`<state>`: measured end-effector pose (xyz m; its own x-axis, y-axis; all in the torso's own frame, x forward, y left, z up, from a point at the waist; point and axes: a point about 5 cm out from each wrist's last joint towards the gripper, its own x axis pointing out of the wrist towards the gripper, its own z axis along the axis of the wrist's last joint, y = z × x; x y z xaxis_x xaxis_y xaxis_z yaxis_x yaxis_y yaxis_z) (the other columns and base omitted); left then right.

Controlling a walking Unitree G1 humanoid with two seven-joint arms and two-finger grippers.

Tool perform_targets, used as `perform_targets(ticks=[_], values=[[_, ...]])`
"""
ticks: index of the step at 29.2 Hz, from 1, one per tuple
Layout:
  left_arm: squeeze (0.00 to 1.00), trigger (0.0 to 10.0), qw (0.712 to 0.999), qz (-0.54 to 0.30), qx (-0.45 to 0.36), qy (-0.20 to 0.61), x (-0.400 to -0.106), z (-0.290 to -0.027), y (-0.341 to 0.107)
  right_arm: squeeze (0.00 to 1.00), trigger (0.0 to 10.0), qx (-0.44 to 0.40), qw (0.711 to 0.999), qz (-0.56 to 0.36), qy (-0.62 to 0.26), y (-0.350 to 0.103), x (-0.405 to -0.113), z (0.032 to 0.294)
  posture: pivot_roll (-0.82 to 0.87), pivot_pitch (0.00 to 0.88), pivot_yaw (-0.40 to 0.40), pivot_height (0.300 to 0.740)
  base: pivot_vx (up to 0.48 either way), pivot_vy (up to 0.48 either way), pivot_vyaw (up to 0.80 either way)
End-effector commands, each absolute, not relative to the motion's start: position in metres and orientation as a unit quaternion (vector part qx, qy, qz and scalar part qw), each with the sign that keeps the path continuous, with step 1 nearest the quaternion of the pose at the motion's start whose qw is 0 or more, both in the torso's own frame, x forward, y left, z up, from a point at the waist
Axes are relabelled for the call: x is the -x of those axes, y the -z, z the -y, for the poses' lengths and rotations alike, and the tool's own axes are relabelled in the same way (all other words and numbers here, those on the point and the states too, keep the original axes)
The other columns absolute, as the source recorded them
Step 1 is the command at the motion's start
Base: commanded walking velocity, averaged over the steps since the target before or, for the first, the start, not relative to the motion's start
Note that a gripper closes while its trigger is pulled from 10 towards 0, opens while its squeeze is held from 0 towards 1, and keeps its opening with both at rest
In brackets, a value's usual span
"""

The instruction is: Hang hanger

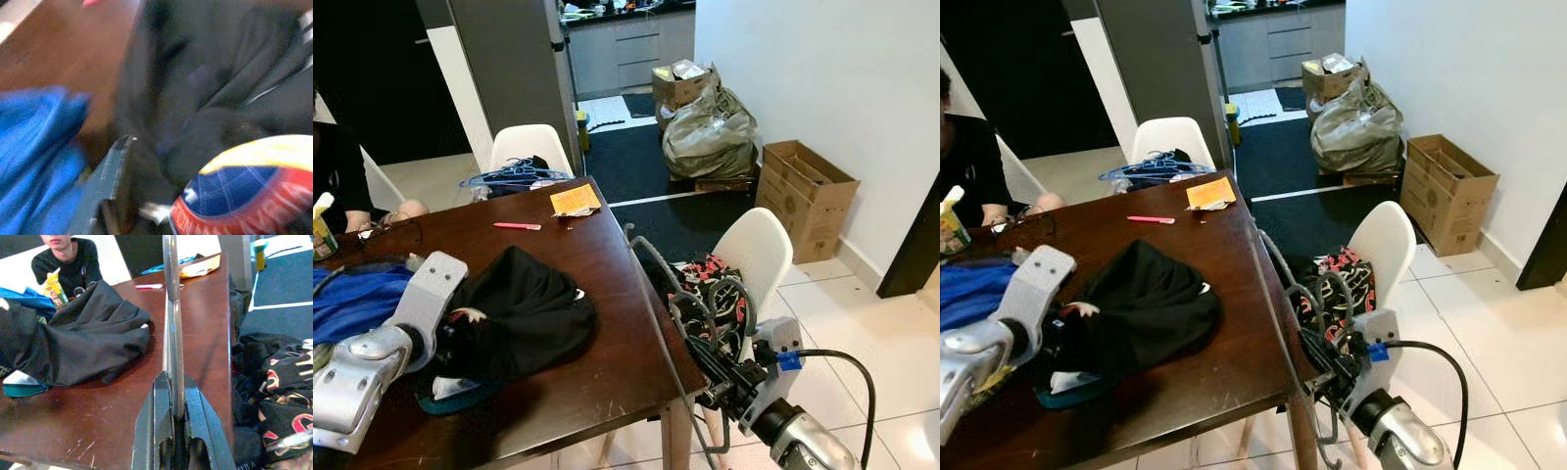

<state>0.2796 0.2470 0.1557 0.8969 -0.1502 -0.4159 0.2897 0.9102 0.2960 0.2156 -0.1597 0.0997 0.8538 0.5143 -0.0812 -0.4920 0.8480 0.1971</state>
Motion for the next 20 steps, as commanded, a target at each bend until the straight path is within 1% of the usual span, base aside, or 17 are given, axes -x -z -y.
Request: perform_targets(ticks=[1,2,3,4,6,7,8,10,11,13,14,15,16,17,18,19,20], values=[[1.00,10.0,0.961,-0.119,-0.167,0.188,-0.281,-0.232,-0.192,0.00,10.0,-0.093,0.957,-0.067,-0.268,-0.100,-0.216,0.156,-0.04,0.000,0.089,0.740,0.000,0.000,0.00],[1.00,10.0,0.953,-0.064,-0.127,0.268,-0.274,-0.212,-0.217,0.00,10.0,-0.094,0.957,-0.066,-0.268,-0.100,-0.217,0.156,-0.04,0.000,0.089,0.740,0.000,0.000,0.00],[1.00,10.0,0.942,-0.032,-0.105,0.317,-0.267,-0.200,-0.232,0.00,10.0,-0.094,0.956,-0.066,-0.268,-0.100,-0.217,0.156,-0.04,0.000,0.089,0.740,0.000,0.000,0.00],[1.00,10.0,0.942,-0.032,-0.105,0.317,-0.267,-0.200,-0.232,0.00,10.0,-0.094,0.956,-0.066,-0.268,-0.100,-0.217,0.156,-0.04,0.000,0.089,0.740,0.000,0.000,0.00],[1.00,10.0,0.922,0.024,-0.056,0.382,-0.253,-0.190,-0.256,0.00,10.0,-0.094,0.957,-0.066,-0.267,-0.101,-0.218,0.156,-0.04,0.000,0.088,0.740,0.000,0.000,0.00],[1.00,10.0,0.922,0.024,-0.056,0.382,-0.253,-0.190,-0.256,0.00,10.0,-0.094,0.957,-0.066,-0.267,-0.101,-0.218,0.156,-0.04,0.000,0.088,0.740,0.000,0.000,0.00],[1.00,10.0,0.913,0.047,-0.034,0.404,-0.247,-0.190,-0.264,0.00,10.0,-0.093,0.957,-0.067,-0.267,-0.101,-0.218,0.156,-0.04,0.000,0.088,0.740,0.000,0.000,0.00],[1.00,10.0,0.913,0.047,-0.034,0.404,-0.247,-0.190,-0.264,0.00,10.0,-0.093,0.957,-0.067,-0.267,-0.101,-0.218,0.156,-0.04,0.000,0.088,0.740,0.000,0.000,0.00],[1.00,10.0,0.905,0.064,-0.015,0.421,-0.241,-0.189,-0.270,0.00,10.0,-0.092,0.957,-0.068,-0.267,-0.101,-0.218,0.156,-0.04,0.000,0.085,0.740,0.000,0.000,0.00],[1.00,10.0,0.903,0.083,0.002,0.421,-0.239,-0.190,-0.275,0.00,10.0,-0.092,0.957,-0.068,-0.268,-0.101,-0.218,0.157,-0.04,0.000,0.084,0.740,0.000,0.000,0.00],[0.00,10.0,0.933,0.107,0.016,0.343,-0.248,-0.204,-0.281,0.00,10.0,-0.092,0.956,-0.069,-0.268,-0.101,-0.218,0.157,-0.04,0.000,0.076,0.740,0.000,0.000,0.00],[0.00,10.0,0.933,0.107,0.016,0.343,-0.248,-0.204,-0.281,0.00,10.0,-0.092,0.956,-0.069,-0.268,-0.101,-0.218,0.157,-0.04,0.000,0.076,0.740,0.000,0.000,0.00],[0.00,10.0,0.965,0.129,0.018,0.226,-0.261,-0.226,-0.286,0.00,10.0,-0.092,0.956,-0.069,-0.269,-0.101,-0.218,0.158,-0.03,0.000,0.071,0.740,0.000,0.000,0.00],[0.00,10.0,0.985,0.145,0.008,0.091,-0.269,-0.253,-0.288,0.00,10.0,-0.084,0.955,-0.071,-0.275,-0.101,-0.218,0.158,-0.03,0.000,0.069,0.740,0.000,0.000,0.00],[0.00,10.0,0.985,0.145,0.008,0.091,-0.269,-0.253,-0.288,0.00,10.0,-0.084,0.955,-0.071,-0.275,-0.101,-0.218,0.158,-0.03,0.000,0.069,0.740,0.000,0.000,0.00],[0.00,10.0,0.989,0.148,-0.017,-0.010,-0.272,-0.274,-0.286,0.00,10.0,-0.079,0.954,-0.070,-0.281,-0.101,-0.218,0.157,-0.03,0.000,0.069,0.740,0.000,0.000,0.73],[0.00,10.0,0.989,0.148,-0.017,-0.010,-0.272,-0.274,-0.286,0.00,10.0,-0.079,0.954,-0.070,-0.281,-0.101,-0.218,0.157,-0.03,0.000,0.069,0.740,0.000,0.000,0.73]])
